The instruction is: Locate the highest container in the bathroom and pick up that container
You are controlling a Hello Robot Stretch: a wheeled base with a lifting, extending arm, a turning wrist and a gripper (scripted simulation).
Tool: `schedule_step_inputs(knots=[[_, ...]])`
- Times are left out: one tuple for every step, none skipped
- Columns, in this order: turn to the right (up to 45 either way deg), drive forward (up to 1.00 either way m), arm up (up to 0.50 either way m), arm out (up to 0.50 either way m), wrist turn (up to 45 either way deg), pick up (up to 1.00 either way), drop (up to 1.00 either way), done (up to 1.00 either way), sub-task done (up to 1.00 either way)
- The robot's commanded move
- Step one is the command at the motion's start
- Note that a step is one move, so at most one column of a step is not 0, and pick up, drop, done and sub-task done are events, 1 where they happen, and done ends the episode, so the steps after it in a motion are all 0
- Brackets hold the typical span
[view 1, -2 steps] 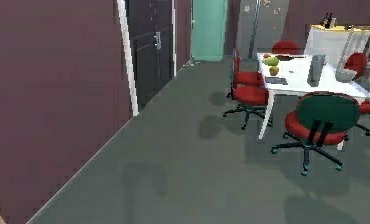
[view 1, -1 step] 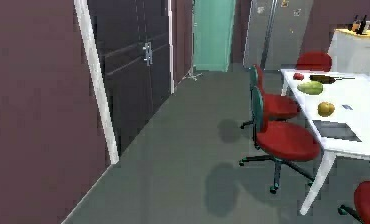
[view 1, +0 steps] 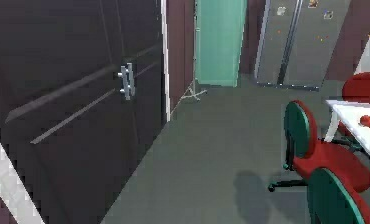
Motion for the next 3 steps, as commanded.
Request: schedule_step_inputs(knots=[[0.0,0.35,0.00,0.00,0.0,0.00,0.00,0.00,0.00],[12.0,0.00,0.00,0.00,0.0,0.00,0.00,0.00,0.00],[0.0,1.00,0.00,0.00,0.0,0.00,0.00,0.00,0.00]])
